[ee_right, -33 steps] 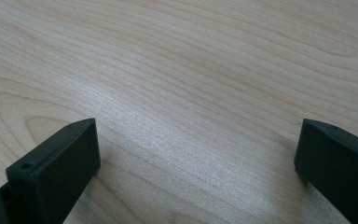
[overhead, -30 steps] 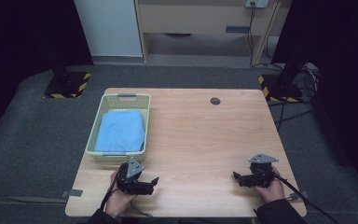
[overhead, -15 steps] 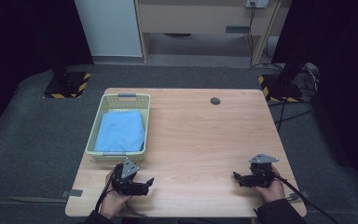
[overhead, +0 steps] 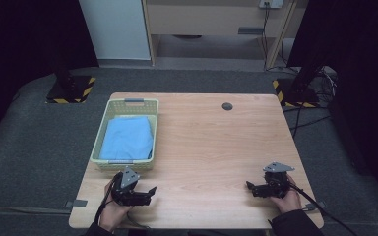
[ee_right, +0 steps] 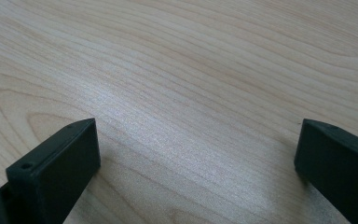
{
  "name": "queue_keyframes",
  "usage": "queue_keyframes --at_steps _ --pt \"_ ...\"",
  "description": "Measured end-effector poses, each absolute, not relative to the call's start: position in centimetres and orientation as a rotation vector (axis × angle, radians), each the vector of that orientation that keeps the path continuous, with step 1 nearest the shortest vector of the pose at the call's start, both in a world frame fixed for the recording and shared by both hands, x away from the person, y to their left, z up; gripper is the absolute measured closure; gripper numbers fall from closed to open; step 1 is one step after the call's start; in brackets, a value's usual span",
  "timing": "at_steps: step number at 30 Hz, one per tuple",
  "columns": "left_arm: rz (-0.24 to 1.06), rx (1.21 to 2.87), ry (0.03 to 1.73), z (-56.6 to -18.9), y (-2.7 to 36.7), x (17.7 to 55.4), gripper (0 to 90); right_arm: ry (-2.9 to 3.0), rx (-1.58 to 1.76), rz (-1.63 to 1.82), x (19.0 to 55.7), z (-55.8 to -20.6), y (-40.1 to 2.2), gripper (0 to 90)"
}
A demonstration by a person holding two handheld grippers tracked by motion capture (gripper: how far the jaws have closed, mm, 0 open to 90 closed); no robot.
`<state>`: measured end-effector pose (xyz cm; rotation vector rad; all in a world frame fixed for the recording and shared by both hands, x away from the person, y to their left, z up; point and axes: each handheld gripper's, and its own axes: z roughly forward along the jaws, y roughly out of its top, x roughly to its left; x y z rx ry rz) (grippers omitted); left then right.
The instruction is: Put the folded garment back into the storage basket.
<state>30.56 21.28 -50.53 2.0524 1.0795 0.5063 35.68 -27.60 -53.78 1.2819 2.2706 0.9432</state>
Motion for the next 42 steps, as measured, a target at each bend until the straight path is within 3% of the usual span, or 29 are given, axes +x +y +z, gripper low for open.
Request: queue_keyframes --at_steps 42 --pt "0.541 2.026 1.169 -50.7 24.5 30.2 7.7 2.272 1.280 0.944 35.7 -53.8 -27.6 0.2"
